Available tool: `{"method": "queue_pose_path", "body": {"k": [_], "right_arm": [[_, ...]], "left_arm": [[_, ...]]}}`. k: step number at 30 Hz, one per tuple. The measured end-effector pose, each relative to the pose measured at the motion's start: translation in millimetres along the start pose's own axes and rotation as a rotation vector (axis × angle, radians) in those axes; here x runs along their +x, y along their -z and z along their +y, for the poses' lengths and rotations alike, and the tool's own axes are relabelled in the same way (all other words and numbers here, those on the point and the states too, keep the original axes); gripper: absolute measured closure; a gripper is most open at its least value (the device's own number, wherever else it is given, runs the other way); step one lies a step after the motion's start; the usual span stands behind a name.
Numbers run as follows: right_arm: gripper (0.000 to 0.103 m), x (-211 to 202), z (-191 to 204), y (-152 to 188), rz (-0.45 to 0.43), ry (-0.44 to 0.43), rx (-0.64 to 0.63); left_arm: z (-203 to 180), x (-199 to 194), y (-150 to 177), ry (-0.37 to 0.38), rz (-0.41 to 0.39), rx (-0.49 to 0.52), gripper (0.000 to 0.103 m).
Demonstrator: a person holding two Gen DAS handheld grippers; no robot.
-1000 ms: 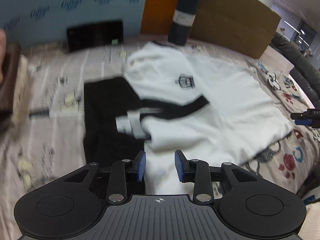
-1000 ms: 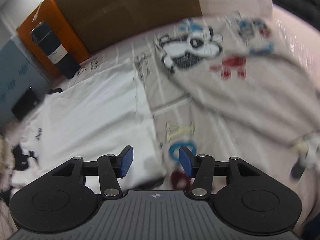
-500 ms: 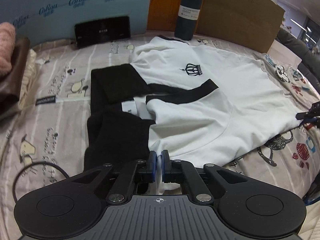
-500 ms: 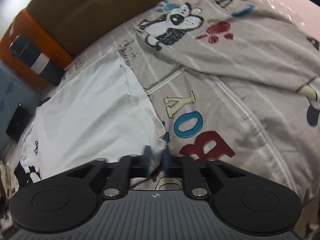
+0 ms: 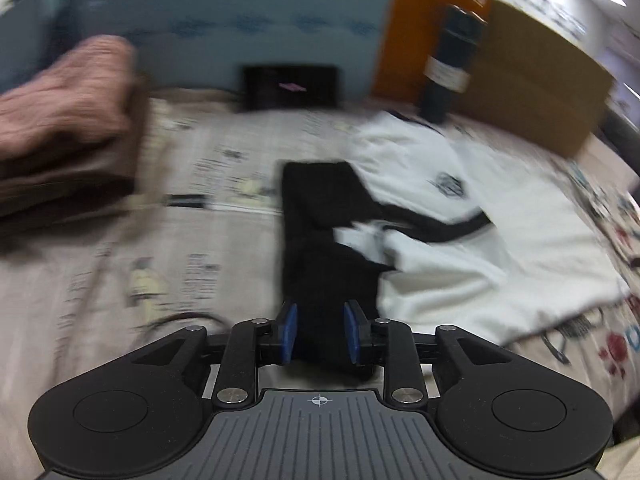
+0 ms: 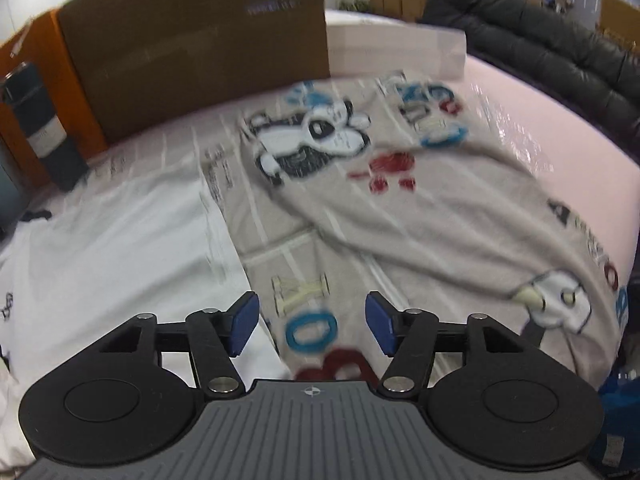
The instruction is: Fold clothes
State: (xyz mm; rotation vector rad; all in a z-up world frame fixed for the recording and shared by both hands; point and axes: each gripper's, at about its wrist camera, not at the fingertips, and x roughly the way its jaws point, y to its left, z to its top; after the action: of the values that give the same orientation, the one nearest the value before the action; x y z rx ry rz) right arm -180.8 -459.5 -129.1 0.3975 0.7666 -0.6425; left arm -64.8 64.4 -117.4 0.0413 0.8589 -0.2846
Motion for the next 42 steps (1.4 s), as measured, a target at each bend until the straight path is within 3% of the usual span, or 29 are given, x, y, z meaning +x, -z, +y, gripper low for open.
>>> {"method": "queue_pose_path", "body": {"k": [1,3,9,13,17,21,25,26,28,31,33,39,40,42], "right_arm": [[0.043,0,5,-5,-0.021,-0.013,-0.017],[0.042,3,18,-14,-0.037,-0.052,-0.050],[0.040,8,65,-50,-0.077,-0.185,-0.140],[0.037,3,96,-81,-0.141,-0.251,-0.225],[0.033,-2,119,-106,-0.206,-0.290,-0.282],[0.028,0,130,-117,-0.248,-0.322,-0.287],[0.028,13,134,-114,-0.217,-0.356,-0.255],[0.028,18,136,-114,-0.204,-0.361,-0.245],[0.028,25,141,-113,-0.173,-0.371,-0.223],[0.028,30,150,-113,-0.131,-0.401,-0.215],[0.026,25,156,-112,-0.132,-0.410,-0.237],[0.020,10,180,-112,-0.147,-0.456,-0.232],[0.019,8,183,-114,-0.140,-0.476,-0.221],[0.019,6,190,-118,-0.127,-0.515,-0.199]], "left_arm": [[11,-11,1,-0.056,-0.021,-0.029,0.065],[32,-32,4,-0.169,-0.063,-0.088,0.061],[88,-95,2,-0.618,-0.121,-0.084,0.057],[100,-127,-28,-0.800,-0.198,-0.015,0.046],[102,-148,-71,-0.956,-0.293,0.059,0.045],[97,-160,-97,-1.231,-0.280,0.225,0.034],[111,-186,-97,-1.323,-0.221,0.171,0.033],[113,-189,-97,-1.303,-0.222,0.154,0.031],[112,-186,-101,-1.205,-0.235,0.123,0.017],[105,-161,-116,-0.999,-0.265,0.056,0.014],[94,-135,-133,-0.806,-0.307,0.014,0.014],[56,-43,-196,-0.038,-0.411,-0.135,0.014],[45,-25,-208,0.050,-0.406,-0.122,0.014],[20,14,-230,0.151,-0.379,-0.043,0.014]]}}
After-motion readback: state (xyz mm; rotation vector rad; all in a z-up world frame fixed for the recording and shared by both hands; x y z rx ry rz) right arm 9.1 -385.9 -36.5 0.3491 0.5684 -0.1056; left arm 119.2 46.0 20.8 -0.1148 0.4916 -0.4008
